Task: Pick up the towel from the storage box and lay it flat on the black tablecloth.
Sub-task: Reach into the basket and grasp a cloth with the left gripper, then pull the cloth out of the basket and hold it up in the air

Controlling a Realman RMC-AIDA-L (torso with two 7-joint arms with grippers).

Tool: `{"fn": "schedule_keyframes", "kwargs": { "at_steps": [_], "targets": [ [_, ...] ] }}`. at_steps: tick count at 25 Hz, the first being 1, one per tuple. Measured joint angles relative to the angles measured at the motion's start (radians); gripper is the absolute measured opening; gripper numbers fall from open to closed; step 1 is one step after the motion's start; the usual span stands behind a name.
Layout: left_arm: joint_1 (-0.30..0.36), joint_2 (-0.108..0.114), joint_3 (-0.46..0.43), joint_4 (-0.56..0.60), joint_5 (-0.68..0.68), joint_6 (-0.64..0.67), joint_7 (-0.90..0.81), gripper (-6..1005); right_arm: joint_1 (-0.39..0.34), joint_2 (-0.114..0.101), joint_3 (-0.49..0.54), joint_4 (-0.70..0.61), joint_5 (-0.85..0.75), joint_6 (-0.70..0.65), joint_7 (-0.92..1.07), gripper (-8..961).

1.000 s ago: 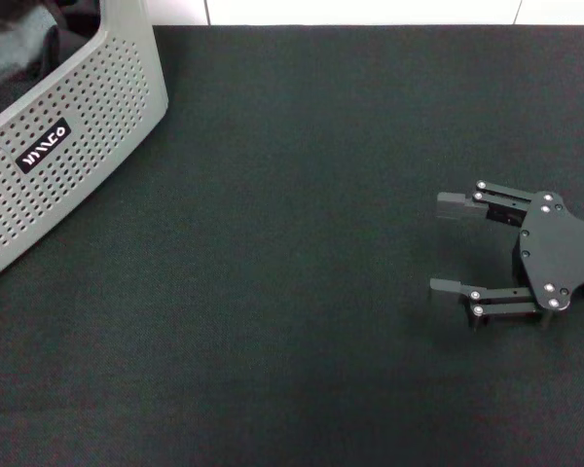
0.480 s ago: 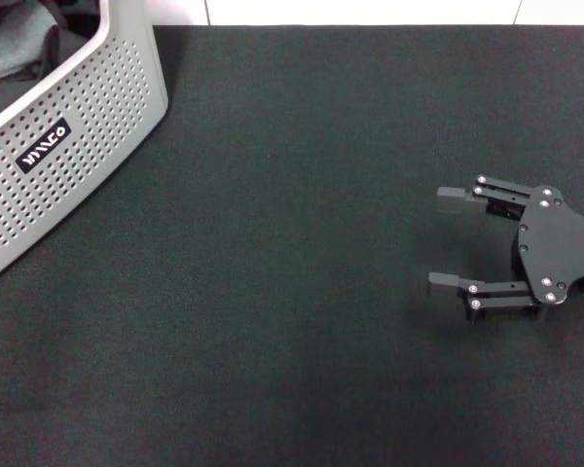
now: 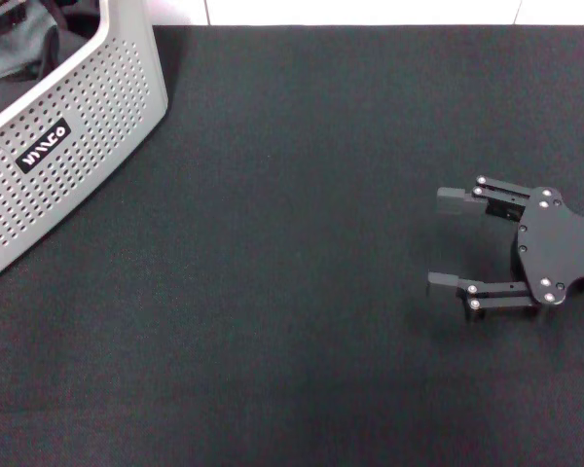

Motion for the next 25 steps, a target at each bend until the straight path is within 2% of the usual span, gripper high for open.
{"fn": "schedule_keyframes", "kwargs": {
  "at_steps": [8, 12, 18, 22, 25],
  "targets": [
    [-0.043, -0.001, 0.013, -0.097, 0.014, -0.140, 0.054, 522, 0.000, 0.000, -0.001, 0.012, 0.000, 0.005, 0.003, 873],
    [-0.051, -0.001, 0.013, -0.109, -0.001, -0.152, 0.055, 503, 0.001, 0.000, -0.003, 0.012, 0.000, 0.007, 0.007, 872],
    [-0.028, -0.006, 0.011, -0.119, -0.168, -0.150, 0.081, 476, -0.003, 0.002, -0.007, 0.012, 0.001, 0.007, 0.007, 872],
    [-0.005, -0.003, 0.009, -0.162, -0.317, -0.076, 0.168, 282, -0.005, 0.002, -0.007, 0.015, 0.003, 0.017, 0.005, 872],
    [0.002, -0.001, 0.004, -0.174, -0.338, -0.020, 0.187, 135, -0.006, 0.002, -0.005, 0.020, 0.003, 0.026, 0.003, 872]
  ]
}}
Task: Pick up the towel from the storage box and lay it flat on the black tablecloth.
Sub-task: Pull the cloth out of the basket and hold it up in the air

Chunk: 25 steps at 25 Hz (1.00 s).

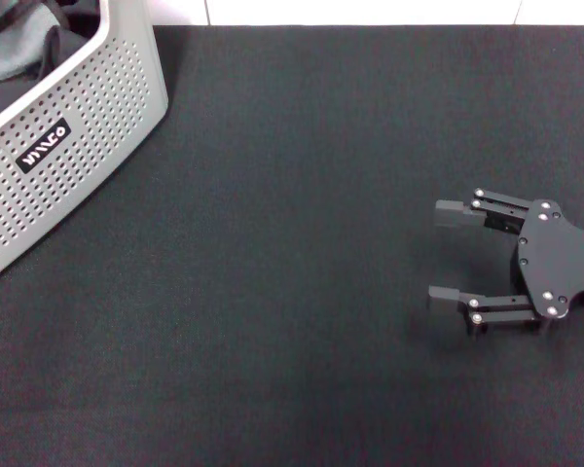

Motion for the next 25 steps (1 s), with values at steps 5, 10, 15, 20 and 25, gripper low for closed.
{"fn": "schedule_keyframes", "kwargs": {
  "at_steps": [5, 10, 15, 20, 25],
  "targets": [
    [0.007, -0.002, -0.012, -0.016, -0.069, 0.062, -0.043, 64, -0.001, 0.000, -0.001, 0.001, 0.004, 0.005, -0.001, 872],
    [0.010, 0.012, -0.016, -0.044, -0.201, 0.340, -0.140, 36, -0.001, -0.001, 0.005, -0.001, 0.030, 0.014, 0.004, 872],
    [0.012, 0.006, -0.012, -0.039, -0.288, 0.609, -0.214, 32, 0.005, -0.002, 0.005, -0.035, 0.087, 0.049, 0.013, 872],
    [0.008, 0.002, 0.065, -0.033, -0.355, 0.721, -0.256, 33, 0.006, 0.002, -0.011, -0.120, 0.136, 0.055, 0.065, 873],
    [0.016, 0.000, 0.173, -0.024, -0.394, 0.726, -0.229, 34, -0.001, 0.001, -0.038, -0.182, 0.220, 0.060, 0.092, 873]
  ]
}}
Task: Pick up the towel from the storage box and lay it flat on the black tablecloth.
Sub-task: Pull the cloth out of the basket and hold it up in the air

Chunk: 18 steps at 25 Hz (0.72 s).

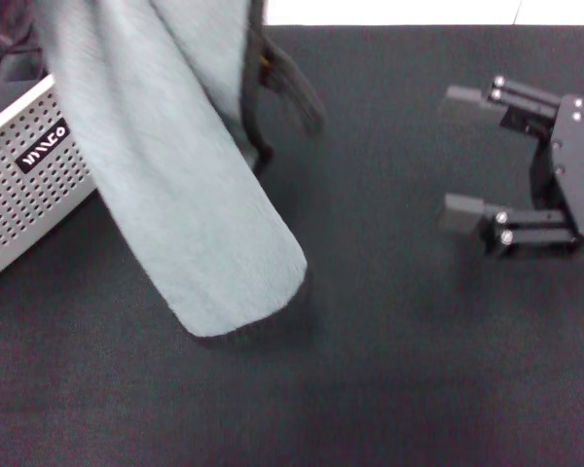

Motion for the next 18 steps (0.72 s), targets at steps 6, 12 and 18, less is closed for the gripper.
{"fn": "schedule_keyframes", "kwargs": {
  "at_steps": [6, 12, 18],
  "targets": [
    [-0.012, -0.003, 0.125, -0.092, -0.001, -0.005, 0.112, 36, 0.000, 0.000, -0.005, -0.010, 0.062, 0.008, 0.007, 873],
    [-0.052, -0.003, 0.181, -0.236, 0.068, -0.005, 0.231, 37, 0.007, 0.000, -0.001, -0.011, 0.077, 0.008, 0.004, 872],
    [-0.141, -0.003, 0.187, -0.426, 0.075, -0.006, 0.316, 38, 0.028, 0.002, -0.004, -0.011, 0.083, -0.001, 0.004, 872]
  ]
}}
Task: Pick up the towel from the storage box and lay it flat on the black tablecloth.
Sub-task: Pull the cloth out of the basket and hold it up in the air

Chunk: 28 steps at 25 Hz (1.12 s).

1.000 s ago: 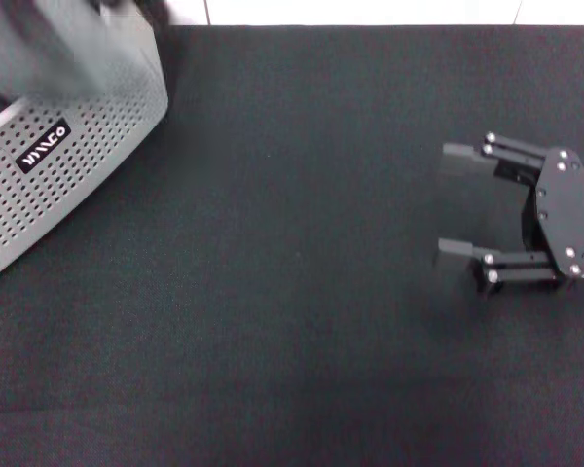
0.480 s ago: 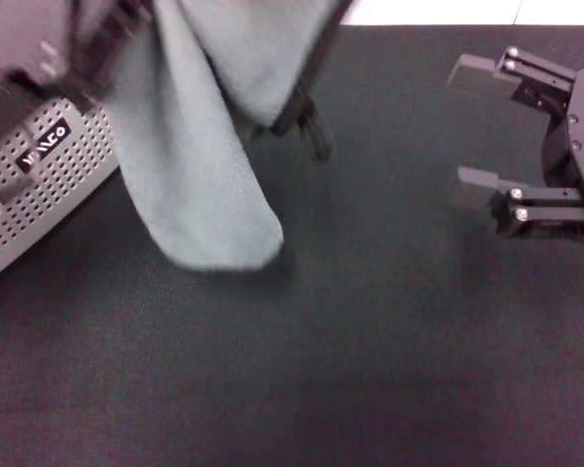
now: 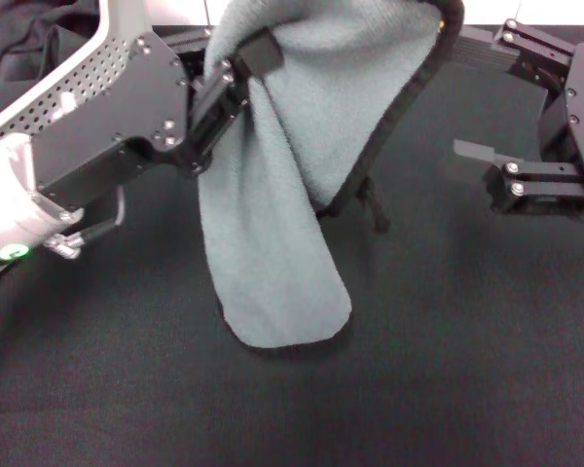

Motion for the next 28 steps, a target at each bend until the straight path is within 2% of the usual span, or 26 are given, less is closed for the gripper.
{"fn": "schedule_keyframes", "kwargs": {
  "at_steps": [3, 5, 7, 11, 22, 28],
  "targets": [
    [-0.031, -0.001, 0.000, -0.062, 0.009, 0.000, 0.028, 39, 0.006, 0.001, -0.002, 0.001, 0.000, -0.009, 0.000, 872],
    [-0.041, -0.001, 0.001, -0.090, 0.012, 0.000, 0.038, 40, 0.006, 0.001, -0.002, 0.003, 0.000, -0.016, 0.000, 815],
    [-0.046, -0.002, 0.001, -0.117, 0.015, 0.000, 0.051, 40, 0.006, 0.001, -0.001, 0.006, 0.001, -0.021, -0.001, 803],
    [-0.050, -0.002, 0.001, -0.135, 0.038, 0.000, 0.059, 41, 0.007, 0.003, -0.002, 0.012, 0.002, -0.028, -0.010, 778],
    [-0.050, -0.004, 0.030, -0.146, 0.042, 0.000, 0.060, 44, 0.022, -0.001, -0.006, 0.040, -0.010, -0.047, -0.011, 628],
    [-0.053, -0.004, 0.039, -0.160, 0.042, 0.001, 0.061, 45, 0.018, -0.001, -0.009, 0.040, -0.018, -0.041, -0.025, 361]
  ]
}}
